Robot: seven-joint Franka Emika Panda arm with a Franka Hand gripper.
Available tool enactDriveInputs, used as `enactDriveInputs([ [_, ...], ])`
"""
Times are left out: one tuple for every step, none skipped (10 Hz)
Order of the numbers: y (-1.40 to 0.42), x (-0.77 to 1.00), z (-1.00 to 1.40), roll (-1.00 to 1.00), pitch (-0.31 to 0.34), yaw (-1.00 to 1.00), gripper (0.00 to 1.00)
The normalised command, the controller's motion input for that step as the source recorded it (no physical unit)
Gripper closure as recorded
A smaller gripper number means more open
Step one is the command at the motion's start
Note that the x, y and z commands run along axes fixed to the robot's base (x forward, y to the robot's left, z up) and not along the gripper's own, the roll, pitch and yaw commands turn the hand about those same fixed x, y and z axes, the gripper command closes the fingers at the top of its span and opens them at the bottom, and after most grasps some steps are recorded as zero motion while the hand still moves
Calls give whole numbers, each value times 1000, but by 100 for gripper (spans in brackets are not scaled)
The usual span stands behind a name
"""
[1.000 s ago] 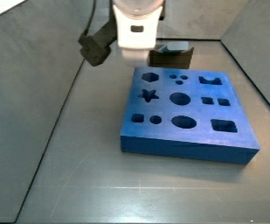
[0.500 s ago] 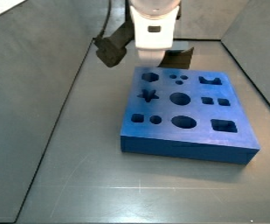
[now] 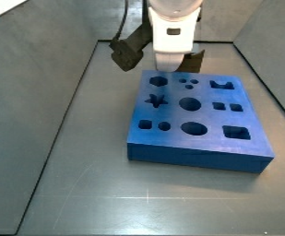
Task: Pick up the square-circle object. Move up. Rotate the square-circle object. Place the square-circle object on the fixture. Regrasp the square-circle object. Move to above the board. Insert the square-circle object.
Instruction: Regrasp the square-circle object.
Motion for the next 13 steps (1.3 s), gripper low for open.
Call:
enactDriveInputs([
  [-35, 825, -42, 148, 146, 46, 0],
  [-36, 752, -38, 150, 148, 68, 0],
  [-37, 701, -41, 151, 144, 83, 0],
  [-35, 655, -43, 147, 137, 93, 0],
  [-34, 591, -32, 146, 126, 99, 0],
  [-37, 542, -33, 146, 119, 103, 0],
  [-38, 499, -39, 141, 112, 103, 0],
  [-32, 456, -34, 137, 103, 99, 0],
  [-34, 397, -33, 138, 94, 96, 0],
  [-35, 358, -38, 142, 94, 92, 0],
  [-34, 315, -38, 144, 90, 85, 0],
  [-33, 277, -35, 139, 86, 79, 0],
  [-33, 249, -32, 138, 87, 76, 0],
])
